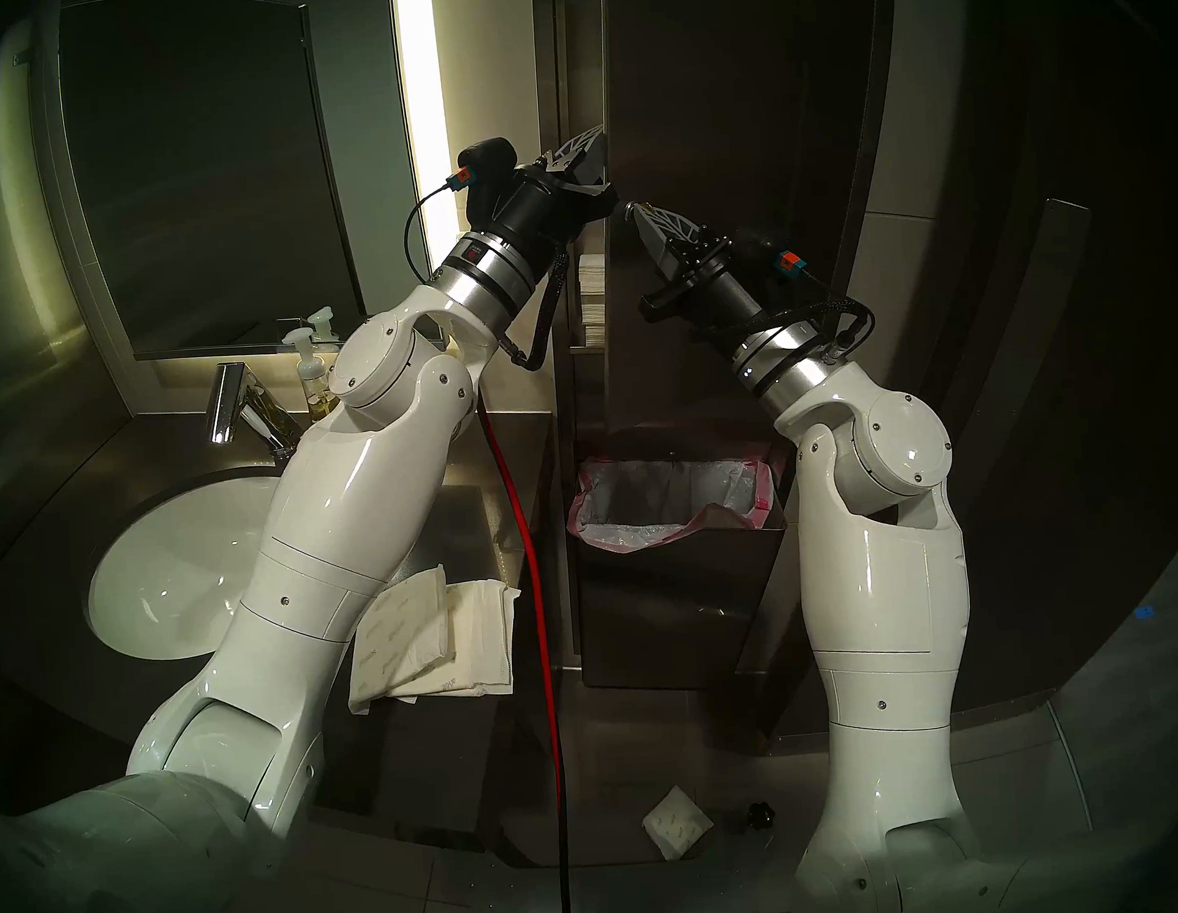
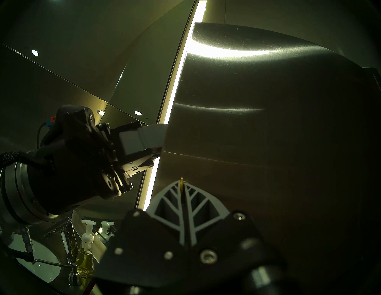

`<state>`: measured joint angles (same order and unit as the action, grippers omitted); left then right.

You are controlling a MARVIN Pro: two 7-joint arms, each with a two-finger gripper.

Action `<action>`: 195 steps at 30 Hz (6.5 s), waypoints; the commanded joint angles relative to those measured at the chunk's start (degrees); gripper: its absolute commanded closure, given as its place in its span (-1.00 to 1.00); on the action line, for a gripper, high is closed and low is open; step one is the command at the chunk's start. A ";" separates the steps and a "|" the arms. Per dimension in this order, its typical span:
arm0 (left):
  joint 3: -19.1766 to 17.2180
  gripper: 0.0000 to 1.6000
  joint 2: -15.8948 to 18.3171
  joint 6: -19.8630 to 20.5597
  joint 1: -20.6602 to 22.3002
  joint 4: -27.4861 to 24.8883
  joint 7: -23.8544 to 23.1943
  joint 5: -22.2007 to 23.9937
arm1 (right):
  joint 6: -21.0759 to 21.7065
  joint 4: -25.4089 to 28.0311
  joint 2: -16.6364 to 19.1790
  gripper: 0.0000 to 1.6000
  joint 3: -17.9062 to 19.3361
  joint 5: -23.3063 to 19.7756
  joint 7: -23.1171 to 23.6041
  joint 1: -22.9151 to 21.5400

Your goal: Twist key and open towel dispenser

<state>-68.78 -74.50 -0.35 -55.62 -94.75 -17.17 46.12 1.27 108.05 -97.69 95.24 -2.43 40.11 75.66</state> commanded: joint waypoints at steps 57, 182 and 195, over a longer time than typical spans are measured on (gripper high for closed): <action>2.18 1.00 -1.32 -1.61 2.77 0.22 -2.02 1.41 | 10.08 5.40 5.52 -1.00 4.02 -2.06 5.97 5.78; 10.47 1.00 -7.33 -0.15 -0.47 -12.33 -0.29 6.30 | 21.45 12.49 15.61 -1.00 25.64 0.76 24.01 29.11; 12.55 1.00 -7.70 -0.21 -0.10 -12.28 0.22 7.01 | 21.50 12.51 15.61 -1.00 25.64 0.78 24.01 29.11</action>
<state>-56.16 -81.27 -0.22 -56.53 -106.57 -16.66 52.75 22.58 120.16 -82.20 121.02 -1.75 64.26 105.17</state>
